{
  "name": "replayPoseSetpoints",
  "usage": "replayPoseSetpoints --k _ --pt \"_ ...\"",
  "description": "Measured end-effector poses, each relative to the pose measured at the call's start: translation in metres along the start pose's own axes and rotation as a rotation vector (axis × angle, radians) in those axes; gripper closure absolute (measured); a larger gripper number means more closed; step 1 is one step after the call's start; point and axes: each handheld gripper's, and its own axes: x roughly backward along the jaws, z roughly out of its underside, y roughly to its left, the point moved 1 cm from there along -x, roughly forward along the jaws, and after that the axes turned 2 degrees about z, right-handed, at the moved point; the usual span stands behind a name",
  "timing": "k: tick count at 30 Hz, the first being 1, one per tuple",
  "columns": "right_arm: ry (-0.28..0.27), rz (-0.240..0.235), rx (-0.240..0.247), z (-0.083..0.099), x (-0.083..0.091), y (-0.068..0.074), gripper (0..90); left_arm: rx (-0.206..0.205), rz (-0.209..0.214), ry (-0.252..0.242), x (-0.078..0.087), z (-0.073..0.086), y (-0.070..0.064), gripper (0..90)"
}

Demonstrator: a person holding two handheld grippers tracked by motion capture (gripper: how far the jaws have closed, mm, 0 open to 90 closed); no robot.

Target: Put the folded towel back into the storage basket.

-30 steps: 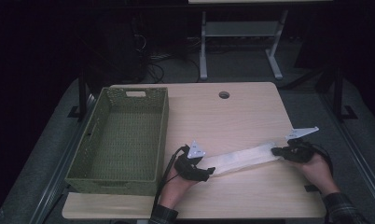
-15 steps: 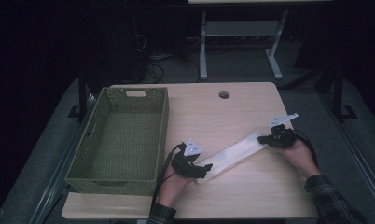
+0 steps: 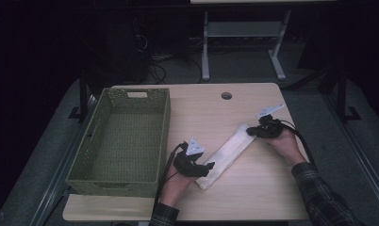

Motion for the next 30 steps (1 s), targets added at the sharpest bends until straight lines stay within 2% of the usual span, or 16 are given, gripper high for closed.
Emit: replayPoseSetpoints --k 1,5,7,10,14,15,16,19,21,26,30 --pt "-0.008 -0.012 -0.003 0.001 0.004 0.000 75.4 0.003 -0.004 0.000 0.000 -0.001 0.001 43.6" --pt "-0.047 -0.032 -0.016 0.005 0.021 0.002 64.5 0.031 -0.015 0.000 -0.004 -0.003 0.006 65.9" --pt "-0.068 -0.026 0.002 0.008 0.030 0.003 60.1 0.023 -0.036 0.031 -0.008 -0.003 0.009 75.5" --pt "-0.092 -0.037 -0.008 0.012 0.039 0.006 54.4 0.022 -0.045 0.081 -0.016 0.000 0.013 85.4" --pt "-0.127 -0.049 -0.011 0.011 0.042 0.005 50.4 0.030 -0.011 0.118 -0.023 0.003 0.011 88.1" --pt "-0.126 -0.047 -0.007 0.010 0.041 0.006 49.1 0.019 -0.011 0.124 -0.023 0.004 0.011 88.0" --pt "-0.126 -0.043 0.007 0.011 0.040 0.006 48.3 0.029 -0.003 0.121 -0.023 0.005 0.010 88.0" --pt "-0.124 -0.042 0.007 0.010 0.039 0.008 46.2 0.042 0.025 0.120 -0.023 0.007 0.009 88.9" --pt "-0.130 -0.038 0.018 0.010 0.039 0.008 45.1 0.039 0.041 0.121 -0.023 0.008 0.007 89.0" --pt "-0.139 -0.037 0.016 0.009 0.040 0.010 43.3 0.035 0.094 0.119 -0.025 0.009 -0.004 89.0" --pt "-0.135 -0.032 0.026 0.009 0.038 0.011 42.0 0.008 0.144 0.121 -0.030 0.009 -0.018 89.0"
